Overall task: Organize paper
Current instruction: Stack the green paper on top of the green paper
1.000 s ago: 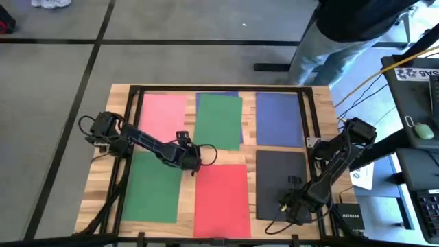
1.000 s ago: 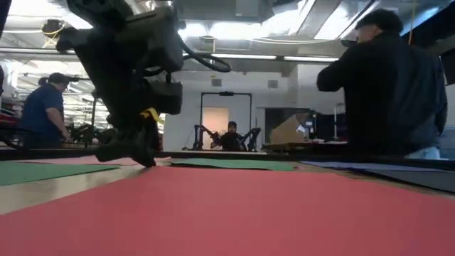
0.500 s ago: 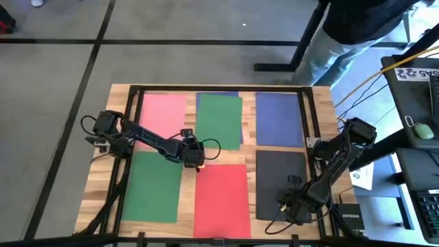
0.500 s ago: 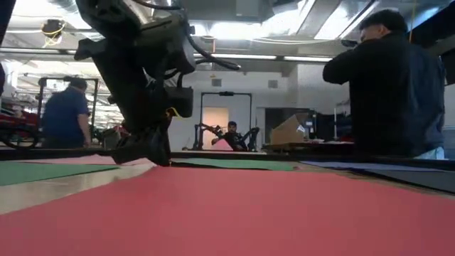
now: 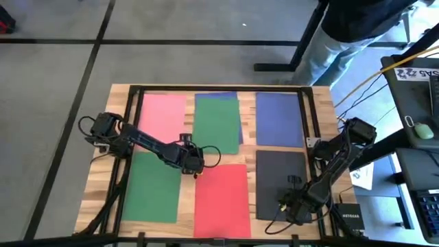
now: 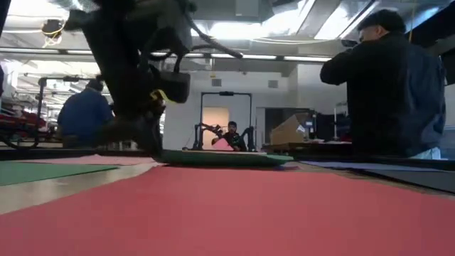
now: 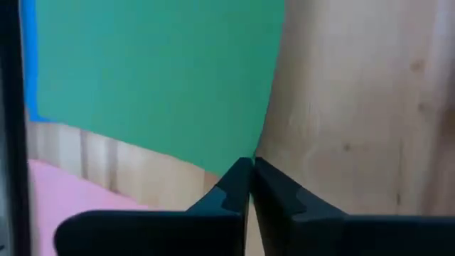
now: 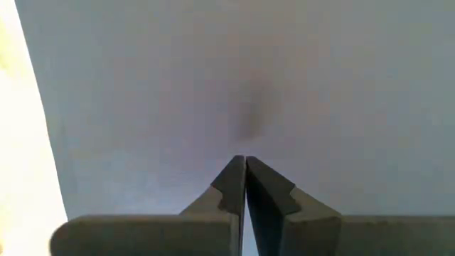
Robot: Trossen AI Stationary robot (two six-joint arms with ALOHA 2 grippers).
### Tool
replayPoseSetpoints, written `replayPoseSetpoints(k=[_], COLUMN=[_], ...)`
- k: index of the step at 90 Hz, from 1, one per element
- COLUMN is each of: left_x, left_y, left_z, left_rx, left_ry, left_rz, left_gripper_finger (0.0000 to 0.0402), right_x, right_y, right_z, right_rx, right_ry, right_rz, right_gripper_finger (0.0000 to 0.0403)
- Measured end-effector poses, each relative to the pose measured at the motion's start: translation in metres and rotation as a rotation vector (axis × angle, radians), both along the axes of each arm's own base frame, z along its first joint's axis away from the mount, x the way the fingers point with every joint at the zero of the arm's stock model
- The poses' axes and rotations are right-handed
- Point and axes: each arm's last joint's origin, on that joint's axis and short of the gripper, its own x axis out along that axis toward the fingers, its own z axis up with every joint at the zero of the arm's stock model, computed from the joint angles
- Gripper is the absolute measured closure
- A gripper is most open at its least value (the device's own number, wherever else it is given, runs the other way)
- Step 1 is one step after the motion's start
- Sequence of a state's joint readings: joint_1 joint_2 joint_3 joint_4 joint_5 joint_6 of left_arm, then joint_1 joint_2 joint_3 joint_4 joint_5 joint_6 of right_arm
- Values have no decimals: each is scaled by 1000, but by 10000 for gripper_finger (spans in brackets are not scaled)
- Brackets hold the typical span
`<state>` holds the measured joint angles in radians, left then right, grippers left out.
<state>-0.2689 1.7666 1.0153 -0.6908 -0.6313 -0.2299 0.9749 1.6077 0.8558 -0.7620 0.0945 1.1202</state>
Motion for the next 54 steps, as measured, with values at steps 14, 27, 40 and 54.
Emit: replayPoseSetpoints(k=[14,27,40,54], left_x=[-8,-24,-50,-83], left_y=[-23,-49,-77,-100], left_z=[24,50,70,80], left_rx=[-64,-144,-238,-287], left_ry=[9,-52,-111,-120], left_rz=[33,53,69,130], left_gripper_finger=[401,401,401,401], right_x=[0,0,0,0], right_y=[0,0,0,0], right_z=[0,0,0,0], right_rx=[4,4,3,3], right_ry=[5,6,7,7], right_rz=[0,1,4,4], right_gripper_finger=[402,402,402,402])
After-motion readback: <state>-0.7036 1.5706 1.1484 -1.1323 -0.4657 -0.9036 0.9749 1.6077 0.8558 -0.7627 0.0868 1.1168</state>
